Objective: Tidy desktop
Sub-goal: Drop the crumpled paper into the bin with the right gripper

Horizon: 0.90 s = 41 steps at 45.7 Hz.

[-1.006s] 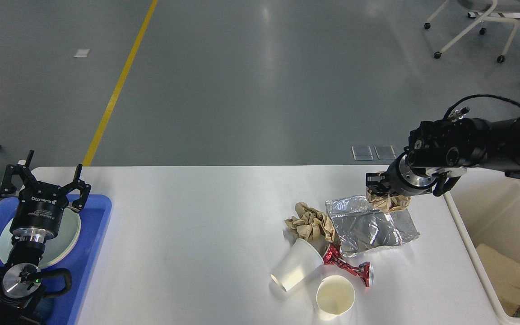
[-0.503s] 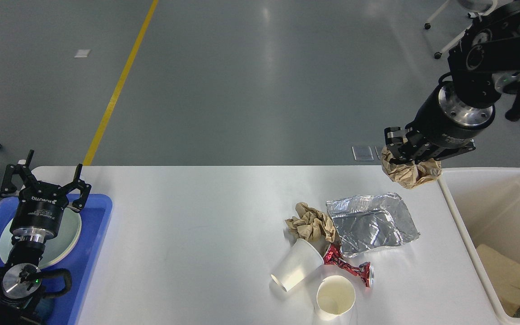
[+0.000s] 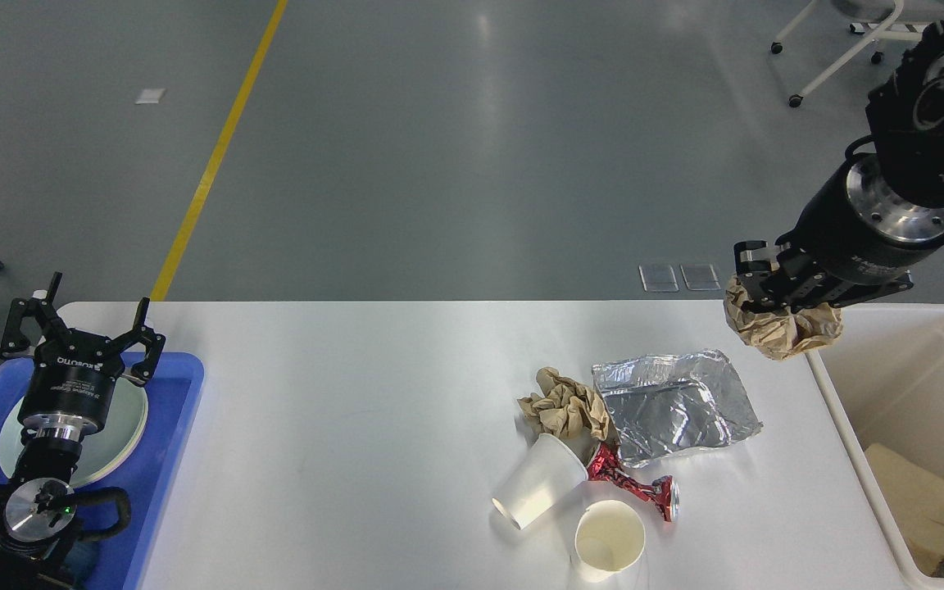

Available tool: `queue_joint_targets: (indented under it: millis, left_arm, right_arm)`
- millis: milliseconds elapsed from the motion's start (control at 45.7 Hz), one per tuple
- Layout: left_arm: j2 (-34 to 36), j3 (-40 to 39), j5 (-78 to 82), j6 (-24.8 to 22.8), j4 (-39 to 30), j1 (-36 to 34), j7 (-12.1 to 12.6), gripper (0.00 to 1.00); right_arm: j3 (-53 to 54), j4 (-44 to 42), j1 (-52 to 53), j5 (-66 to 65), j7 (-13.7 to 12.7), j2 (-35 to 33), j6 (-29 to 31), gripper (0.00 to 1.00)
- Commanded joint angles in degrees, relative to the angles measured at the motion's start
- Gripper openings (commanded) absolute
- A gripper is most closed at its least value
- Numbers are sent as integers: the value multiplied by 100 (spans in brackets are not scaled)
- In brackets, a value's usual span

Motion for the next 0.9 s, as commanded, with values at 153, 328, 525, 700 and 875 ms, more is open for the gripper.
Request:
queue_joint_targets:
  millis: [153, 328, 525, 700, 875]
  left_arm:
    - [0, 0, 0, 0, 0, 0, -9, 97]
    - [0, 0, 0, 0, 0, 0, -9, 97]
    - [0, 0, 0, 0, 0, 0, -9, 97]
    - [0, 0, 0, 0, 0, 0, 0, 97]
    - [0, 0, 0, 0, 0, 0, 0, 97]
  right_arm:
    - [-722, -939, -887, -140, 1, -1187, -240, 0]
    - [-767, -1686, -1756, -447, 1, -1908, -468, 0]
    - [-319, -2793, -3627, -447, 10, -2093, -1223, 0]
    - [691, -3743, -5561, -421, 10, -2164, -2383, 0]
    - [1561, -4727, -7231, -386, 10, -1901, -3140, 0]
